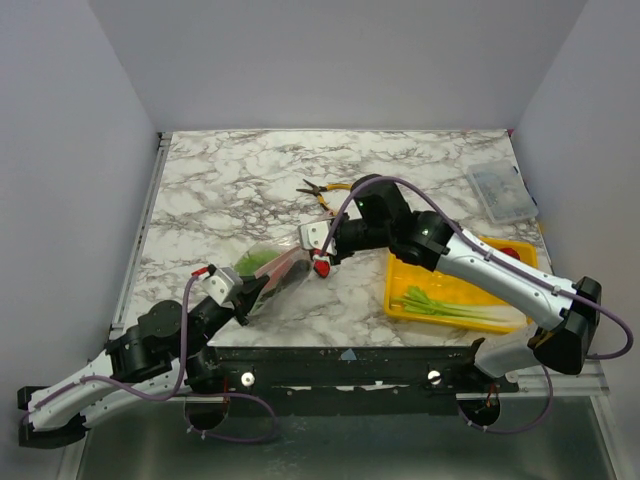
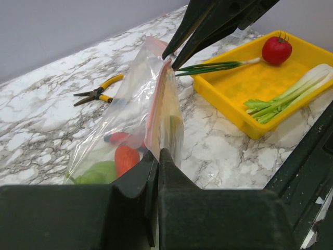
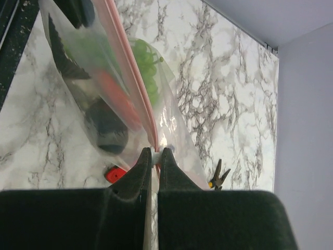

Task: Place the food in the zip-top bag and seal the zipper
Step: Zip the zipper food storage bag at the center of the board.

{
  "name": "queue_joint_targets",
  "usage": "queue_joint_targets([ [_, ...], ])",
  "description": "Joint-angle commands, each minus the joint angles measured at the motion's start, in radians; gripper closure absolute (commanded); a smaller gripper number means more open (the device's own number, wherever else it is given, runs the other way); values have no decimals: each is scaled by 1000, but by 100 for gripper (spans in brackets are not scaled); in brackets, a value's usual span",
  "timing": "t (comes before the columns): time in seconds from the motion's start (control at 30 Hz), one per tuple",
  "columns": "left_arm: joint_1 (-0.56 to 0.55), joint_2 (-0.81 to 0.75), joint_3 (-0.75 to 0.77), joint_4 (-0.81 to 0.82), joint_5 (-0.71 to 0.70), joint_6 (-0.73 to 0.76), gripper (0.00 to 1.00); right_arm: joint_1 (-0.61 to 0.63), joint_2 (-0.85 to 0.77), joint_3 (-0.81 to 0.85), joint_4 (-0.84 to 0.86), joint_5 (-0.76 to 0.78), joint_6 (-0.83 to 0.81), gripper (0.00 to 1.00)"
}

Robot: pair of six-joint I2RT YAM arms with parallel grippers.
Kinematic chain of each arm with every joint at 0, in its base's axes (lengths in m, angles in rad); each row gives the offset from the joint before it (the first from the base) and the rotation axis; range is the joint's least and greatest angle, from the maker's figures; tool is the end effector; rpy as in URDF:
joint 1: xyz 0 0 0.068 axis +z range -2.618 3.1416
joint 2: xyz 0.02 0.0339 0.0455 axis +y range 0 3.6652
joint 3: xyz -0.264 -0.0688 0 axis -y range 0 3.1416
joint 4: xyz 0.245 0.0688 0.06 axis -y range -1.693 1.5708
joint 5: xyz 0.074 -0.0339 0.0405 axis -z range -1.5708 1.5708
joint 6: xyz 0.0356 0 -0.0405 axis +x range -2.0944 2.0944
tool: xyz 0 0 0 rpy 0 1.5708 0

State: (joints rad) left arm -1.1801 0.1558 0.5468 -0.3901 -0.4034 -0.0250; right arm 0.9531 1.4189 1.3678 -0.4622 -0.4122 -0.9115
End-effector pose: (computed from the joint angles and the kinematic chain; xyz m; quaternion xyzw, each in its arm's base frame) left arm 0.0394 -0.0590 0.3034 0.2593 0.6575 -0.2761 0.6513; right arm 0.1741 0.2697 0.3695 -0.7402 0.4208 0.1869 0.4900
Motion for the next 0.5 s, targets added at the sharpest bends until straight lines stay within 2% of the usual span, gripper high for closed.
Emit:
queue_joint_targets([
  [0.0, -1, -34, 9, 16, -46, 13, 100, -87, -37, -43, 18, 19, -42, 100],
  [0.47, -2, -53, 11, 7, -98, 16, 100, -305, 17, -98, 137, -55, -110, 100],
])
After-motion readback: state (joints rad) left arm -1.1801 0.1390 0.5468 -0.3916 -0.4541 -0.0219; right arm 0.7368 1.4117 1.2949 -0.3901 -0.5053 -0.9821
